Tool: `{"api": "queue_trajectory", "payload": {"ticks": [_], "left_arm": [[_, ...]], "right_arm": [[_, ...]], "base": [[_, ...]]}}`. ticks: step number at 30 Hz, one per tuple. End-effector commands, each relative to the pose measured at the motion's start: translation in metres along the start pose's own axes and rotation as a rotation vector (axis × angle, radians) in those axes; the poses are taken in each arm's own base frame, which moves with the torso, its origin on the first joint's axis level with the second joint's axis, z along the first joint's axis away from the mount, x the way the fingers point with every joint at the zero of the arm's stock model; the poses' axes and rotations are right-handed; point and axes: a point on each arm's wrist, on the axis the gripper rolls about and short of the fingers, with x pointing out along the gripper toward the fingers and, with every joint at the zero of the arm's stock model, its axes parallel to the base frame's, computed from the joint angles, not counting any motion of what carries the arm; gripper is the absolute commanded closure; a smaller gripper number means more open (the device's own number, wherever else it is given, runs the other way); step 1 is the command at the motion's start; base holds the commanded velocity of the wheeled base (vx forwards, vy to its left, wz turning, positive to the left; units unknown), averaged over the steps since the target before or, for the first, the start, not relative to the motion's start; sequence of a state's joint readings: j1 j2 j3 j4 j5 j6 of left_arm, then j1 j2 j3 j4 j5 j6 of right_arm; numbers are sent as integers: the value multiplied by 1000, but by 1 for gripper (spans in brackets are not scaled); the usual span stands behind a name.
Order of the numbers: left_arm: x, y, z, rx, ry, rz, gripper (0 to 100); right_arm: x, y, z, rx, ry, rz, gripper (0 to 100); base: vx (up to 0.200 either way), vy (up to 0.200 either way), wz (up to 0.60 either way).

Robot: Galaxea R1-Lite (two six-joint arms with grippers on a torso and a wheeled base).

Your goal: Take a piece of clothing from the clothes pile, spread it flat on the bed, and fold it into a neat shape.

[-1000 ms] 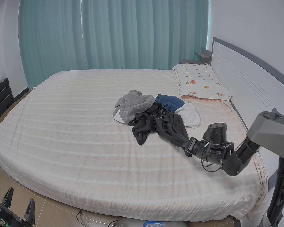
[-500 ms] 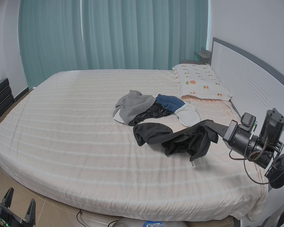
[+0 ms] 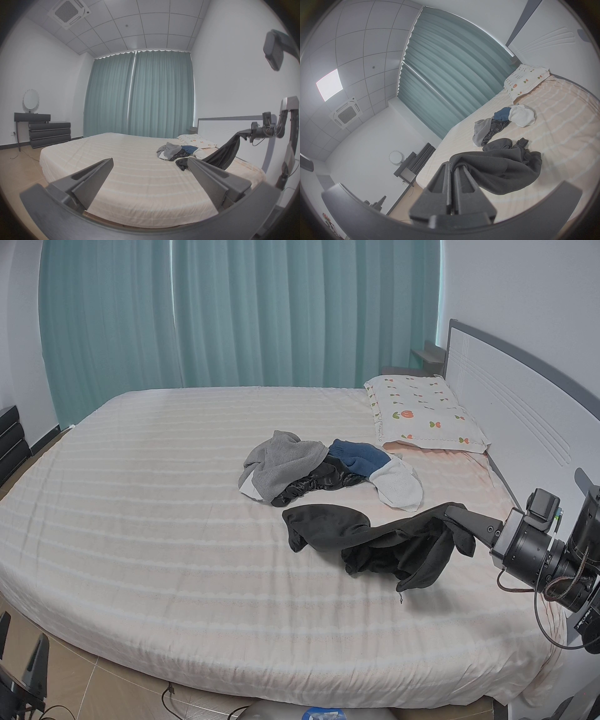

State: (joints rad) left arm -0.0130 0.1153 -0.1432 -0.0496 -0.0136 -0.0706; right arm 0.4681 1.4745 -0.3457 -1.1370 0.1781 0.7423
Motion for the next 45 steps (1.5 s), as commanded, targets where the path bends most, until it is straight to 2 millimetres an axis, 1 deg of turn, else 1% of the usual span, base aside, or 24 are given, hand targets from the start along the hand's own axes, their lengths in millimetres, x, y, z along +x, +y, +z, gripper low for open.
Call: {"api": "queue_trajectory", "payload": {"ticks": [1,3,5,6,7,10,11,14,16,19,22,24,26,28,31,33,34,36,38,40,42,45], "left_arm": [[94,-9,60,3,312,-143,0],[110,-9,51,15,399,-162,0],[124,-13,47,34,443,-202,0],[139,-18,44,39,484,-233,0],[144,-19,43,39,496,-238,0],[180,-28,23,42,591,-270,0],[185,-30,20,43,599,-275,0],[227,-45,-3,40,622,-310,0],[248,-53,-20,40,626,-315,0],[270,-71,-46,68,626,-305,0],[290,-95,-65,81,616,-292,0],[299,-109,-77,70,636,-295,0],[302,-125,-91,69,665,-318,0],[306,-138,-99,73,674,-340,0],[308,-150,-111,83,696,-365,0],[313,-157,-120,93,702,-374,0],[316,-161,-123,96,696,-374,0],[325,-170,-121,91,659,-369,0],[327,-173,-121,90,652,-371,0],[331,-180,-130,95,656,-381,0],[332,-182,-132,95,656,-384,0],[341,-193,-136,81,612,-402,0]], "right_arm": [[3,-8,-8,9,36,-31,100],[3,-9,-10,2,42,-33,100],[3,-8,-9,3,40,-31,100],[2,-7,-9,5,37,-28,100],[2,-7,-8,5,36,-27,100],[1,-6,-8,1,33,-23,100],[1,-6,-8,1,34,-21,100],[2,-6,-10,1,43,-23,100],[2,-6,-8,1,34,-21,100],[0,-4,-6,-1,22,-17,100],[-1,-4,-6,2,21,-16,100],[-1,-4,-6,6,23,-14,100],[-1,-3,-6,9,21,-9,100],[-1,-2,-3,7,10,-6,100],[-2,-3,-3,1,5,-13,100],[-4,-3,-1,6,-5,-15,100],[-6,-2,-1,7,-5,-13,100],[-7,-3,-2,3,-4,-14,100],[-7,-2,-1,0,-8,-12,100],[-9,3,3,-1,-28,7,100],[-10,4,2,-2,-27,12,100],[-9,6,-2,0,-6,20,100]], "base": [[0,0,0],[0,0,0],[0,0,0],[0,0,0],[0,0,0],[0,0,0],[0,0,0],[0,0,0],[0,0,0],[0,0,0],[0,0,0],[0,0,0],[0,0,0],[0,0,0],[0,0,0],[0,0,0],[0,0,0],[0,0,0],[0,0,0],[0,0,0],[0,0,0],[0,0,0]]}}
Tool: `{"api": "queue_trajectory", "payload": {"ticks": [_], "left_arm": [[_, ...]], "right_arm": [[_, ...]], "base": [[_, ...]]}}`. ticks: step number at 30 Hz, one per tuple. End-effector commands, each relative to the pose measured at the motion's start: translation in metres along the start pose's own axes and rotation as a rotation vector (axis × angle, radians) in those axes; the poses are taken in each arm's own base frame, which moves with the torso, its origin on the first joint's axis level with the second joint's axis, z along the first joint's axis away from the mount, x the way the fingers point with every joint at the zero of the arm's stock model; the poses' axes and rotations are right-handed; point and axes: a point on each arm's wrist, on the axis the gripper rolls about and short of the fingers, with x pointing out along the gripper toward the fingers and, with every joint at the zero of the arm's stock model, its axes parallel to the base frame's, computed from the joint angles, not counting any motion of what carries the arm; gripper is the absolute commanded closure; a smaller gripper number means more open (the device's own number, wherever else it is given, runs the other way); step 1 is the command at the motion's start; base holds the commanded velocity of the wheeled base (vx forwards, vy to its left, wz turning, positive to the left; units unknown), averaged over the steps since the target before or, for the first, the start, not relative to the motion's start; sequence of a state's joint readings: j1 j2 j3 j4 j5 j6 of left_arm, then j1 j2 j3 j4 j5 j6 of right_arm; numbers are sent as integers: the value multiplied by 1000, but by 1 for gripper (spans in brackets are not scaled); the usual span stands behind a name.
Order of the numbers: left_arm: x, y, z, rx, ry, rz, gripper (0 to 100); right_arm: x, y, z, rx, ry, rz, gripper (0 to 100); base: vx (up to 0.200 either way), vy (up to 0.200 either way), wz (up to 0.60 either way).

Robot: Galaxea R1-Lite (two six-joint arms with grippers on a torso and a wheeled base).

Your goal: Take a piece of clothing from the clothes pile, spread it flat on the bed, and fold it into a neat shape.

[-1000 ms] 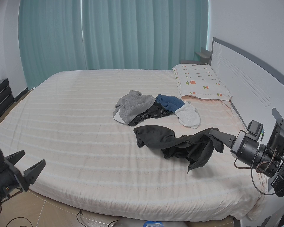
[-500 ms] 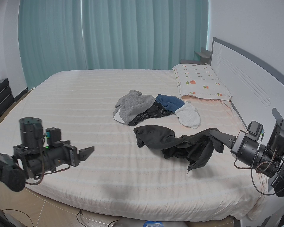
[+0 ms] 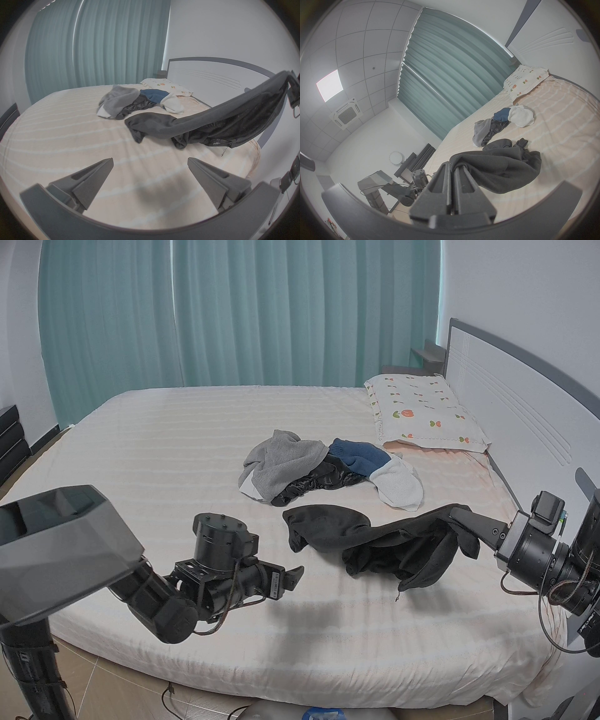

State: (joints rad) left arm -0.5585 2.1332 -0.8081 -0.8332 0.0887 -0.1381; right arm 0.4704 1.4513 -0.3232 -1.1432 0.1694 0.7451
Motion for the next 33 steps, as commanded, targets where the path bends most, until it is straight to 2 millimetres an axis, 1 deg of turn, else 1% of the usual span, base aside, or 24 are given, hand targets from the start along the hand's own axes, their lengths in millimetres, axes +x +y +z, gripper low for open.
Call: {"api": "queue_trajectory", "payload": {"ticks": [1,5,6,7,10,12,14,17,21,24,29,30,33], "left_arm": [[31,-13,-17,13,7,-21,0],[36,-17,-16,12,-34,-32,0],[37,-18,-14,9,-49,-36,0],[37,-18,-14,9,-49,-36,0],[39,-18,-13,-9,-54,-38,0],[40,-18,-12,-31,-69,-41,0],[40,-18,-11,-64,-88,-44,0],[40,-18,-10,-69,-92,-46,0],[40,-18,-10,-70,-93,-48,0],[38,-19,-12,-69,-85,-53,0],[37,-24,-11,-84,-87,-68,0],[39,-25,-9,-96,-95,-72,0],[43,-25,-6,-103,-111,-75,0]], "right_arm": [[-1,4,-2,0,7,17,100],[1,5,-1,-3,3,22,100],[6,9,3,-7,-4,39,100],[6,9,3,-7,-4,39,100],[23,21,1,-15,12,84,100],[27,25,2,-22,10,98,100],[35,34,8,-42,1,124,100],[43,42,16,-45,-4,136,100],[47,53,13,-44,22,164,100],[49,65,9,-50,38,209,100],[50,71,8,-54,40,233,100],[49,77,10,-55,35,254,100],[45,81,10,-57,33,273,100]], "base": [[0,0,0],[0,0,0],[0,0,0],[0,0,0],[0,0,0],[0,0,0],[0,0,0],[0,0,0],[0,0,0],[0,0,0],[0,0,0],[0,0,0],[0,0,0]]}}
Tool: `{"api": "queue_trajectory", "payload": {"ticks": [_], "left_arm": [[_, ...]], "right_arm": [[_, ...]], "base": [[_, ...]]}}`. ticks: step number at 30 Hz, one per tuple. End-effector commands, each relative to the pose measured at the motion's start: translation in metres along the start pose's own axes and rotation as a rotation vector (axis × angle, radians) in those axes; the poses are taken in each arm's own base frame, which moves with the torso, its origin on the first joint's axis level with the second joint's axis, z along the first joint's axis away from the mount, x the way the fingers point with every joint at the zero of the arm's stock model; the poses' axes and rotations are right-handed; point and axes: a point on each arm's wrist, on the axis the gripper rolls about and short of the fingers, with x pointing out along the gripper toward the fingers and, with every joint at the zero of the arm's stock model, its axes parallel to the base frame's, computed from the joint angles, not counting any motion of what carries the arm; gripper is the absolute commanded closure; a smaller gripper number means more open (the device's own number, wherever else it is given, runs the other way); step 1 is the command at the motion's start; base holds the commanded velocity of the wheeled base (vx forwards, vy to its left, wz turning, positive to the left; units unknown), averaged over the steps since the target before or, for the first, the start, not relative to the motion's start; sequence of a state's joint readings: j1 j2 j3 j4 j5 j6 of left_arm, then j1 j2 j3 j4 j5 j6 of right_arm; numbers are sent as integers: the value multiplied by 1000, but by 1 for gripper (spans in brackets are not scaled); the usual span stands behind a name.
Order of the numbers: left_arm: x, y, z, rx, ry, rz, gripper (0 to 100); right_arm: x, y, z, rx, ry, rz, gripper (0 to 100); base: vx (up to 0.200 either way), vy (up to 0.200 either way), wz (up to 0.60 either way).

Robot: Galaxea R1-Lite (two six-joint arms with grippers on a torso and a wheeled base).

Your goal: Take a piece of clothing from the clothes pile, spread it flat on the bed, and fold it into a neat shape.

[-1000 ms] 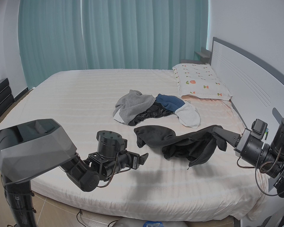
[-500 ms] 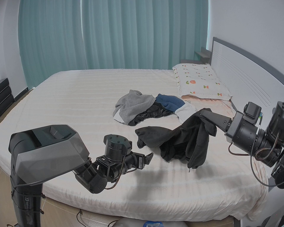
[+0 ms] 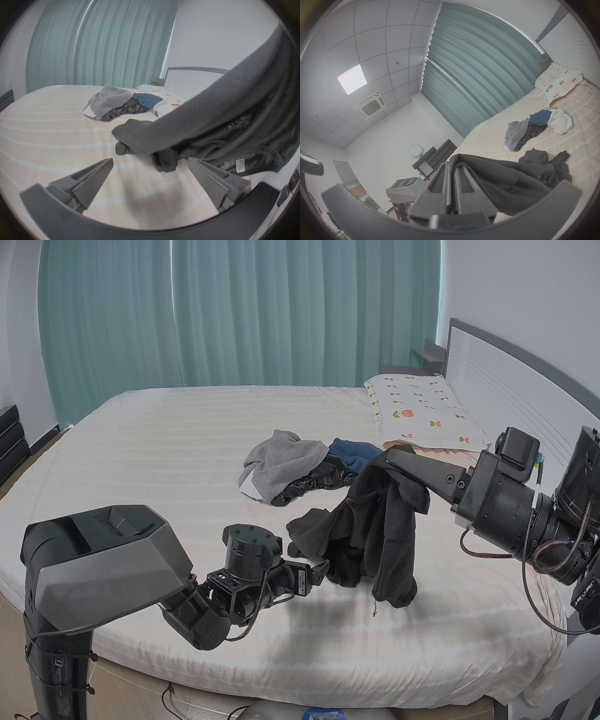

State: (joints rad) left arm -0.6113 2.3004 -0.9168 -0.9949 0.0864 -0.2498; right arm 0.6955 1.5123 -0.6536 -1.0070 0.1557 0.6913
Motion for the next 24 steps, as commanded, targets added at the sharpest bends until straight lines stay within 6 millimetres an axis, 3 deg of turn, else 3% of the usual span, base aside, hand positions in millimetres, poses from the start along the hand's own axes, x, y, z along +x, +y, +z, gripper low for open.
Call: {"api": "queue_trajectory", "payload": {"ticks": [1,10,17,23,24], "left_arm": [[7,-2,5,-14,-29,-6,0],[33,4,-2,-56,-59,23,0],[63,24,-13,-101,-77,107,0],[83,27,-23,-107,-89,146,0],[83,27,-24,-111,-87,147,100]], "right_arm": [[-4,11,3,-16,-12,39,100],[-17,22,15,-47,-56,80,100],[-25,16,29,-63,-112,54,100],[-26,3,34,-67,-132,2,100],[-27,0,35,-67,-133,-10,100]], "base": [[0,0,0],[0,0,0],[0,0,0],[0,0,0],[0,0,0]]}}
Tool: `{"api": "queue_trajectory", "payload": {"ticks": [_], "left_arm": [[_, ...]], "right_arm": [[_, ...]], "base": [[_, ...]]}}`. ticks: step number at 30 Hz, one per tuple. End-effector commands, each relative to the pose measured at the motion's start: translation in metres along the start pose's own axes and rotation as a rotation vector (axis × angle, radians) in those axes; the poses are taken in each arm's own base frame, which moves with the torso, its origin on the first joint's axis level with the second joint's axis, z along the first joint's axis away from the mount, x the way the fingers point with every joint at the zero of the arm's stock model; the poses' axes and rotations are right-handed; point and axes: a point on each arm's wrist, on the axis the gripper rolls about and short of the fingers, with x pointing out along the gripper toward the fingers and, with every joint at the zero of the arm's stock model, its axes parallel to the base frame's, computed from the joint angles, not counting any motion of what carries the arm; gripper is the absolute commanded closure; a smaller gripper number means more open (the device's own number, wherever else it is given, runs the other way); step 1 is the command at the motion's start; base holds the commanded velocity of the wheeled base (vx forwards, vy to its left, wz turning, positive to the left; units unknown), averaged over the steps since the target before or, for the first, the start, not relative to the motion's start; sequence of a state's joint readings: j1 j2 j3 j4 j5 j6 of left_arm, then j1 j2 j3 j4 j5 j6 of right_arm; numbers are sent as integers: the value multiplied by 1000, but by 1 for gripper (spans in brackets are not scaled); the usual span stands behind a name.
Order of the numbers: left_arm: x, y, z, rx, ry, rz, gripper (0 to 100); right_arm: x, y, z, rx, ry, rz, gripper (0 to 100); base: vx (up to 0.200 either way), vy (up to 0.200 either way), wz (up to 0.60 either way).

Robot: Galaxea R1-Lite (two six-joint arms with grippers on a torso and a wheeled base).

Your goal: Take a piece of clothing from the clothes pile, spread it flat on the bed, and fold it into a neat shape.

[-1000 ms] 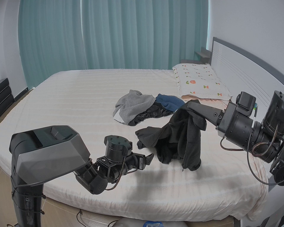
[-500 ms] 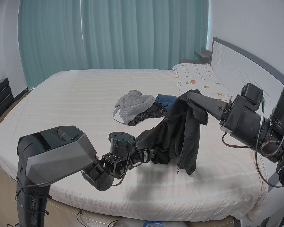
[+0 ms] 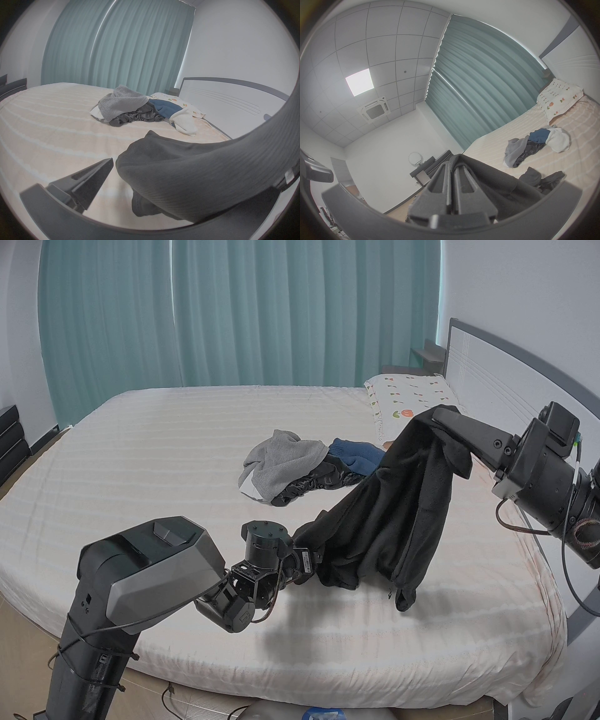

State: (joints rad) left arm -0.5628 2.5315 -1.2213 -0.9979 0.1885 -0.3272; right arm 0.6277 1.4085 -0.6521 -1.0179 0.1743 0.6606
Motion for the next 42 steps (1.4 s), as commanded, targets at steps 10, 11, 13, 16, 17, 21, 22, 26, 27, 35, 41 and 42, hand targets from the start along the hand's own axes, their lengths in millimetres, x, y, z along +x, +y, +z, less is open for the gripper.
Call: {"api": "queue_trajectory", "payload": {"ticks": [10,11,13,16,17,21,22,26,27,35,41,42], "left_arm": [[-33,5,16,-135,26,24,100],[-36,4,20,-139,22,20,100],[-58,0,47,-163,7,14,100],[-78,-4,91,-204,-20,20,100],[-82,-5,100,-219,-29,19,100],[-114,-11,164,-339,-64,25,100],[-128,-8,184,-353,-89,25,100],[-160,-1,209,-371,-148,-5,100],[-162,0,207,-371,-142,-2,100],[-163,18,147,-533,-27,-23,100],[-172,27,116,-571,29,-54,100],[-173,28,112,-571,34,-51,100]], "right_arm": [[5,-49,-4,-6,29,-154,100],[6,-51,-5,-4,32,-159,100],[15,-66,-13,7,62,-197,100],[30,-80,-24,10,89,-216,100],[33,-82,-26,9,87,-218,100],[64,-85,0,-65,-119,-184,100],[70,-80,21,-91,-214,-173,100],[64,-64,45,-113,-307,-153,100],[62,-66,43,-111,-298,-161,100],[42,-141,-41,-25,-33,-425,100],[39,-168,-70,-6,41,-496,100],[40,-168,-72,-4,48,-495,100]], "base": [[0,0,0],[0,0,0],[0,0,0],[0,0,0],[0,0,0],[0,0,0],[0,0,0],[0,0,0],[0,0,0],[0,0,0],[0,0,0],[0,0,0]]}}
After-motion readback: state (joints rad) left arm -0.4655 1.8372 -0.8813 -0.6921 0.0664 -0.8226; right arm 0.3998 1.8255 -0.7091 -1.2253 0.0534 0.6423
